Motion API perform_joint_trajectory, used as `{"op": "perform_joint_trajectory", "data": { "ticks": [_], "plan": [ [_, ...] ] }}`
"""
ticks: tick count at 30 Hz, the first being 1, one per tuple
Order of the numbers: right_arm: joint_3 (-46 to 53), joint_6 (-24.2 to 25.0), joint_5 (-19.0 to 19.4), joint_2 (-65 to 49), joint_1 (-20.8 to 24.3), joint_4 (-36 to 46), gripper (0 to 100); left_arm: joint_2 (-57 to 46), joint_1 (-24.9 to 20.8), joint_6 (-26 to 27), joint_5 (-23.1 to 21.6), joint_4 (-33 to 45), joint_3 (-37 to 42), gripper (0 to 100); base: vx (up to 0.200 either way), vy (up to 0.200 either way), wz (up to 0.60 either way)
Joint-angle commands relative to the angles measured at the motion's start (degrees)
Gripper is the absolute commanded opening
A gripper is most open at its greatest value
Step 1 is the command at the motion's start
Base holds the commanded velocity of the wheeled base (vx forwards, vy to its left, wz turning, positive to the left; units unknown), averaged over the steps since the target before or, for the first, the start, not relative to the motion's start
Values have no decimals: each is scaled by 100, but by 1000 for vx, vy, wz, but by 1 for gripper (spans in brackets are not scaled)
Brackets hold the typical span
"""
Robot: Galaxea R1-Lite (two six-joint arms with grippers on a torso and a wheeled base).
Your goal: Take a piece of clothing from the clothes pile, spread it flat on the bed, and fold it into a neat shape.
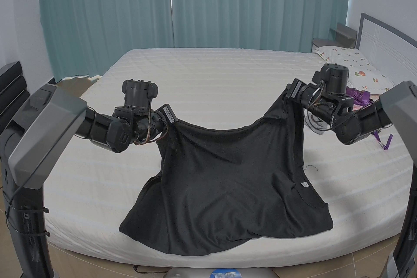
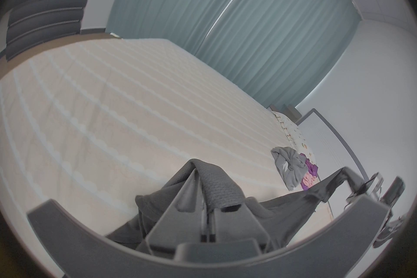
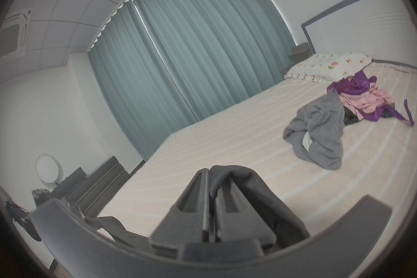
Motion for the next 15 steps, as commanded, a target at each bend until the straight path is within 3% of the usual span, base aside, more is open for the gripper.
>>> {"op": "perform_joint_trajectory", "data": {
  "ticks": [1, 5, 6, 13, 15],
  "plan": [
    [-49, 19, -129, 911, -6, -159, 0, 641, -17, -253, 8, -27, -318, 0, 0, 0, 0],
    [-128, 19, -261, 1210, -6, -264, 0, 817, 1, -262, 17, -19, -414, 0, 0, 0, 0],
    [-128, 19, -252, 1316, -6, -282, 100, 896, 10, -271, 17, -1, -414, 100, 0, 0, 0],
    [-84, 160, -191, 1403, -120, -229, 100, 1019, 45, -323, 61, -27, -449, 100, 0, 0, 0],
    [-198, 669, -173, 1316, -269, -247, 100, 1046, 142, -385, 149, -71, -616, 100, 0, 0, 0]
  ]
}}
